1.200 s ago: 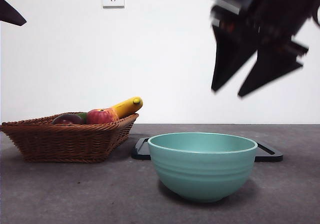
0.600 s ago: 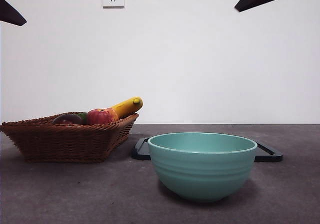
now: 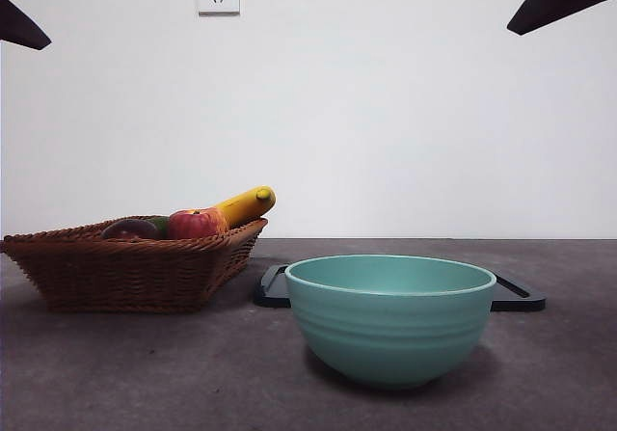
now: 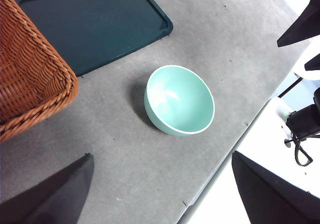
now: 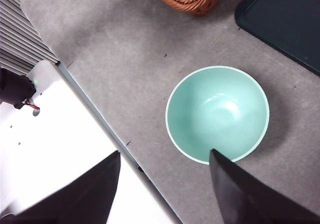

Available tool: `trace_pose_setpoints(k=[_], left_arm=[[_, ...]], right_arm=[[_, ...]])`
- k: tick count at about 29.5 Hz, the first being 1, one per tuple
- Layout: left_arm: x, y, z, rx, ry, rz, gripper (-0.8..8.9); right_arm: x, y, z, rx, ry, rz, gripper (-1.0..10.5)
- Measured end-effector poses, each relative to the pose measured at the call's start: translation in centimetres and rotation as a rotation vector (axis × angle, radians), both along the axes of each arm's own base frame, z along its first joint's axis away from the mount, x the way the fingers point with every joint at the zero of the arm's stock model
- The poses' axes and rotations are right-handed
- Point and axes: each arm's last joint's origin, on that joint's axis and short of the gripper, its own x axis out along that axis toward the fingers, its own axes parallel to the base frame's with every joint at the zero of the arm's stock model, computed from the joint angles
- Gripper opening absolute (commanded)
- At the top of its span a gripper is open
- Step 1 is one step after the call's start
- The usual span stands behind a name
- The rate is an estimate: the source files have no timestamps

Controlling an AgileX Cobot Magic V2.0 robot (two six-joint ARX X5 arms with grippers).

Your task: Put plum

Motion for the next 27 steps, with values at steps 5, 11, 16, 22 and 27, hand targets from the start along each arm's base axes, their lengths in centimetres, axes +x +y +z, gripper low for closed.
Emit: trace_pose_setpoints(k=[5,11,16,22,27], left_arm=[[0.00,0.00,0.00,0.000,0.000,0.000,4.36],[0.00,0.00,0.00,0.000,0.000,0.000,4.36],[0.00,0.00,0.00,0.000,0.000,0.000,4.29],[0.00,0.00,0.00,0.000,0.000,0.000,0.82],[0.00,0.00,0.00,0.000,0.000,0.000,0.08]], right_arm=[[0.00,0.00,0.00,0.000,0.000,0.000,2.8],[0.00,0.00,0.00,0.000,0.000,0.000,2.8],[0.00,0.00,0.00,0.000,0.000,0.000,2.8],[0.00,0.00,0.00,0.000,0.000,0.000,0.6],[0.00,0.00,0.00,-0.003,-0.007,0.007,0.1]])
